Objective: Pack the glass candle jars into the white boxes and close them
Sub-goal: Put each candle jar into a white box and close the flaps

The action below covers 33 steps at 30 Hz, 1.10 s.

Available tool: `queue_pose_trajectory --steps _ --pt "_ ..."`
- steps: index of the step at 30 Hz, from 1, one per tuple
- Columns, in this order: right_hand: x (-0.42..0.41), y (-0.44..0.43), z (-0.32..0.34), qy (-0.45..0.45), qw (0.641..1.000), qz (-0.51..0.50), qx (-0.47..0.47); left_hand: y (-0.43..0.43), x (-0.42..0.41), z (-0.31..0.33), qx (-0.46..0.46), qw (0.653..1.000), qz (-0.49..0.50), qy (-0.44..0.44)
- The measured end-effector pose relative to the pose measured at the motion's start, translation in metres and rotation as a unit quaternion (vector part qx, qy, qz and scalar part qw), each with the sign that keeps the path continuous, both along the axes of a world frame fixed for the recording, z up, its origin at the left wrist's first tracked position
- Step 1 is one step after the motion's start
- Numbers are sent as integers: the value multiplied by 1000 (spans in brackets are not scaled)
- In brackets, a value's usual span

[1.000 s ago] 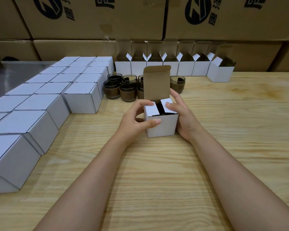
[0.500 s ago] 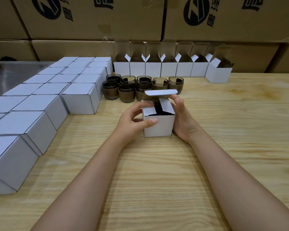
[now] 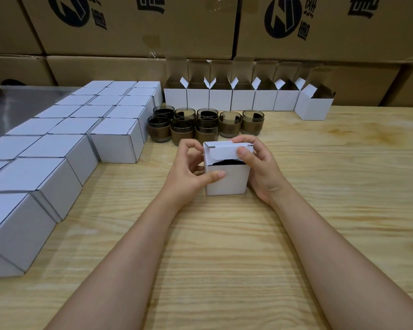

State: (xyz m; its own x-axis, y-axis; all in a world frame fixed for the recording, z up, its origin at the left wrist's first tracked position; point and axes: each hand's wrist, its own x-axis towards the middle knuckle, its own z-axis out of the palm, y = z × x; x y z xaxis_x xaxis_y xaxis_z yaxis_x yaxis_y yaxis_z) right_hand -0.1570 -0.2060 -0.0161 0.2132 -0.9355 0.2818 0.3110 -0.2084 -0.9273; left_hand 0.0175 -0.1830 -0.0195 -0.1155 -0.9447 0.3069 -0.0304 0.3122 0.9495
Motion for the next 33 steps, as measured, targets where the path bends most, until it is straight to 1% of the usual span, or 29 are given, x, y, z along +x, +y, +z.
queue_pose_trajectory --steps 3,7,11,18,25,27,30,33 --pt "0 0 0 8 1000 -4 -1 -2 1 -2 13 1000 1 23" --pt "-1 2 2 32 999 9 -11 -4 1 -4 16 999 3 30" --pt "-3 3 2 37 999 28 -14 -3 0 -4 14 999 -3 35" --pt "-2 2 3 9 1000 19 -6 -2 -1 -3 4 1000 1 13" --pt "-4 2 2 5 999 31 -14 -3 0 -4 0 1000 17 -17" --pt "-4 2 2 6 999 34 -12 -4 -1 -4 1 1000 15 -8" --pt "-4 2 3 10 999 39 -12 -3 -4 -2 2 999 13 33" --pt "-4 2 3 14 999 40 -9 -3 -6 -2 3 999 32 28"
